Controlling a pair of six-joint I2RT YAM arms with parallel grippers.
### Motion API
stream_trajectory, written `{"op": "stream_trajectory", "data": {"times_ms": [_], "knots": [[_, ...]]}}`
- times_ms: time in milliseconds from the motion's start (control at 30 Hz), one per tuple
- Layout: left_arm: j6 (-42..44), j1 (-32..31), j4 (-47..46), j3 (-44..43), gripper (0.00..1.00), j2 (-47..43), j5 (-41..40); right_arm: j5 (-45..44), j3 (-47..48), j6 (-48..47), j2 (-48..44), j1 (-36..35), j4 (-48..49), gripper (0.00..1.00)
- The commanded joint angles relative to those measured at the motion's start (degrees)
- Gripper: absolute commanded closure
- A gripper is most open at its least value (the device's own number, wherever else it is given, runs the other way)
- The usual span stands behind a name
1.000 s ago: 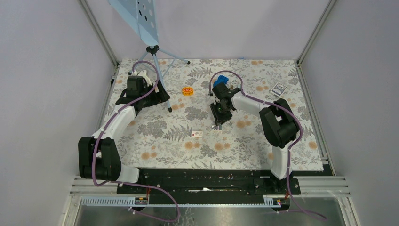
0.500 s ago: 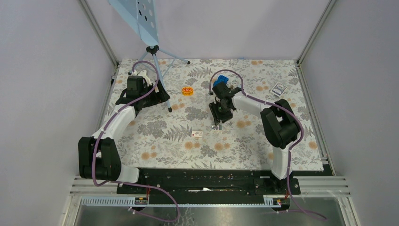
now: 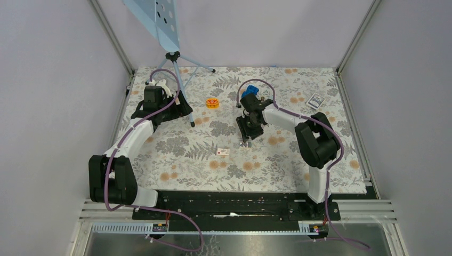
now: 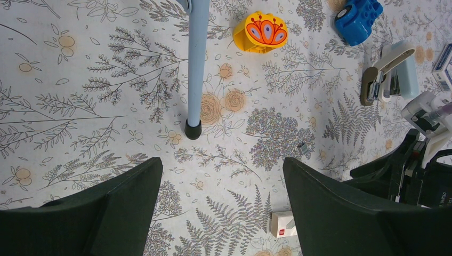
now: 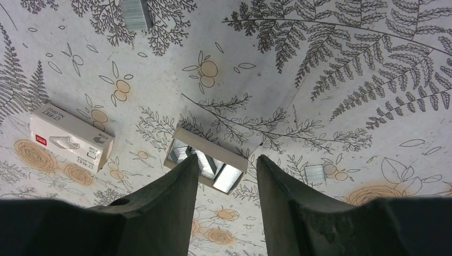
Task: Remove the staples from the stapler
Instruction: Adjust the staple in the staple box.
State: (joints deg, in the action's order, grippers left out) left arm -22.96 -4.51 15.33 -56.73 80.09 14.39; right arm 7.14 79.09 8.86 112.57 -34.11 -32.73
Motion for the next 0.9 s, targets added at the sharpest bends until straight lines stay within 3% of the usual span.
{"op": "stream_trajectory", "data": {"times_ms": [0, 433, 867], "knots": [[-0.3, 0.0, -2.8, 0.1, 0.12, -0.9, 0.7, 1.1, 0.7, 0.1, 0.7, -0.9, -1.2, 0.48], [-0.3, 0.0, -2.8, 0.2, 0.12, -1.0, 0.7, 0.9, 0.3, -0.2, 1.4, -1.1, -1.6, 0.49], [-0.3, 0.0, -2.8, 0.3, 0.12, -1.1, 0.7, 0.5, 0.1, -0.2, 0.8, -1.1, -1.4, 0.68]]}}
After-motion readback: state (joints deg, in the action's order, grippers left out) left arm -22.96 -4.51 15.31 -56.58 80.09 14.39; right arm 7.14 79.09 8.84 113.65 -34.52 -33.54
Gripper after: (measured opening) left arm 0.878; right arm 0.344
